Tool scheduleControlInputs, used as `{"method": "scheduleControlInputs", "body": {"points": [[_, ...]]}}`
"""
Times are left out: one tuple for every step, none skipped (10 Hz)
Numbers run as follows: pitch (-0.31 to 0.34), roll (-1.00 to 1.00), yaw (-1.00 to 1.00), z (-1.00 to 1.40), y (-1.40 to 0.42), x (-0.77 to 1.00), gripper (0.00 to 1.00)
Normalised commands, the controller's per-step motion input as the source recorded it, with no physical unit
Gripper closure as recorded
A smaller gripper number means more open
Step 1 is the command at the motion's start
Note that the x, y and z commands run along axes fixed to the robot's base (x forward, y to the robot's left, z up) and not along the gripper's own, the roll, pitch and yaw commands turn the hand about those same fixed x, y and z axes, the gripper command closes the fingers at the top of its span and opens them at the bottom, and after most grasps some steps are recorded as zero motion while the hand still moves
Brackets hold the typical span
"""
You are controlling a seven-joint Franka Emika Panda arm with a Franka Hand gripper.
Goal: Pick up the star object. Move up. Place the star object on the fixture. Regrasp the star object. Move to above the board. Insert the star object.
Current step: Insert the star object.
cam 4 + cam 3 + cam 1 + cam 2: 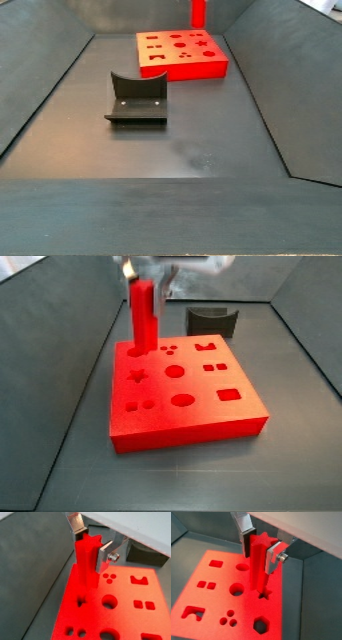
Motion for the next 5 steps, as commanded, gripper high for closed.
{"method": "scheduleControlInputs", "body": {"points": [[-0.084,0.04,-0.1,-0.37,-0.08,-0.14,1.0],[0.0,0.03,0.0,-0.06,0.0,0.0,1.0],[-0.093,0.05,-0.05,-0.74,-0.09,-0.23,1.0],[-0.049,0.06,-0.1,-0.72,-0.12,-0.04,1.0],[0.0,0.0,0.0,-0.12,-0.16,0.0,1.0]]}}
